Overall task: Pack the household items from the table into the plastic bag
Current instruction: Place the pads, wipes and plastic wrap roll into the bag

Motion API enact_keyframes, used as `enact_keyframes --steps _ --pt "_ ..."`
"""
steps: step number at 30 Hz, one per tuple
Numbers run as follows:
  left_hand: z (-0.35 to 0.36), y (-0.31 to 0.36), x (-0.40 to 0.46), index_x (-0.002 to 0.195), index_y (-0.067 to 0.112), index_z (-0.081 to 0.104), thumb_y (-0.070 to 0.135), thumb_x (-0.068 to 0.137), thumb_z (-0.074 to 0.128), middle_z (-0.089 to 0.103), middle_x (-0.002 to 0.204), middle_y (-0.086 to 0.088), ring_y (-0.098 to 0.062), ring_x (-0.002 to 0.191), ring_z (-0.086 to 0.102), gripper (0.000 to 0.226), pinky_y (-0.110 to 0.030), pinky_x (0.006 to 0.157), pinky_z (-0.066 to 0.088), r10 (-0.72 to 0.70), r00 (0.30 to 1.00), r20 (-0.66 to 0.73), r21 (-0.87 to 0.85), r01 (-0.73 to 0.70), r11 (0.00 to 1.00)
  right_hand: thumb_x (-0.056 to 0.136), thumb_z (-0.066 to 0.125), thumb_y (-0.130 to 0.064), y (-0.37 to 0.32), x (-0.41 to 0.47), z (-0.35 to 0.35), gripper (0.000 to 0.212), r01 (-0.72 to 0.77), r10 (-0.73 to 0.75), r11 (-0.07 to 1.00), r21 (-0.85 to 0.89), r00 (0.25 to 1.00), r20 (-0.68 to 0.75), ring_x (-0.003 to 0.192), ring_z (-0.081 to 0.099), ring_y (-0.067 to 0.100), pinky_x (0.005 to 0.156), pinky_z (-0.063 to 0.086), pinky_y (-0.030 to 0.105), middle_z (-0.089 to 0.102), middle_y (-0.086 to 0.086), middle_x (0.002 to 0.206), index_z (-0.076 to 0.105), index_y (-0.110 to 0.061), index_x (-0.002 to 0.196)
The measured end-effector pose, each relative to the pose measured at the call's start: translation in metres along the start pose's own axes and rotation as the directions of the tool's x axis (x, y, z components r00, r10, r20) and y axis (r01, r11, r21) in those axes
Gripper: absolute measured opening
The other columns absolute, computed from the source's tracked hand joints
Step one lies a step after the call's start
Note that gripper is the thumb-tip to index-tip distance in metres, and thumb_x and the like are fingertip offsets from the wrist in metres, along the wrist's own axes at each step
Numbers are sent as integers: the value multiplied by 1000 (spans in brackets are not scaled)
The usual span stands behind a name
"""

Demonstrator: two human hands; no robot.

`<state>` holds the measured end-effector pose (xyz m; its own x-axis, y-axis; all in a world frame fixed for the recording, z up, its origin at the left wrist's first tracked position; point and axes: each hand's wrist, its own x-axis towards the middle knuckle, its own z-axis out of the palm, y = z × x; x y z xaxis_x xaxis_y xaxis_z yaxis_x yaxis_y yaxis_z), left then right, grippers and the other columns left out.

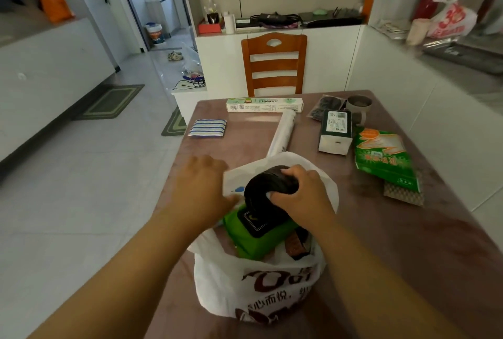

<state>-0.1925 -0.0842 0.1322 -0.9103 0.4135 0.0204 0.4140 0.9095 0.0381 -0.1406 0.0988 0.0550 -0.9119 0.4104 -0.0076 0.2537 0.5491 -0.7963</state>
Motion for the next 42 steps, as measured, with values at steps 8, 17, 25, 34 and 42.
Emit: enact_keyframes --steps 8,17,25,34,42 --pt "9 -21 -6 132 7 42 19 82 69 68 99 -17 -25 74 67 59 -37 69 57 -314 901 300 -658 434 615 65 75 -49 -18 -10 13 64 99 -104 992 -78 993 -60 111 43 18 93 46 28 41 -1 117 49 -31 121" --pt "-30 7 -8 118 8 58 13 94 53 69 93 -10 -9 38 43 25 -22 35 37 -225 962 157 -988 150 -47 78 52 -63 -14 -14 50 59 249 -234 968 19 880 412 126 43 13 108 36 35 44 -10 136 41 -48 134" --pt "-30 14 -12 120 5 57 22 99 44 65 88 -12 -7 34 37 30 -16 31 29 -152 973 171 -970 139 -198 95 12 -62 7 29 -3 64 -193 247 966 -173 889 387 136 37 30 116 22 48 37 5 152 29 -29 147" --pt "-37 21 7 118 11 61 26 97 46 69 86 -5 -7 36 33 30 -15 32 23 -154 979 136 -972 102 -210 92 0 -62 17 30 -60 75 -215 364 707 -673 927 87 137 37 28 111 15 54 39 7 151 31 -22 147" --pt "-12 34 15 101 10 65 39 98 36 69 83 -8 -10 41 48 42 -19 36 33 -49 968 247 -887 206 -413 99 30 -49 -7 27 -21 50 -106 82 975 197 989 126 95 61 21 84 48 31 66 3 98 66 -15 102"
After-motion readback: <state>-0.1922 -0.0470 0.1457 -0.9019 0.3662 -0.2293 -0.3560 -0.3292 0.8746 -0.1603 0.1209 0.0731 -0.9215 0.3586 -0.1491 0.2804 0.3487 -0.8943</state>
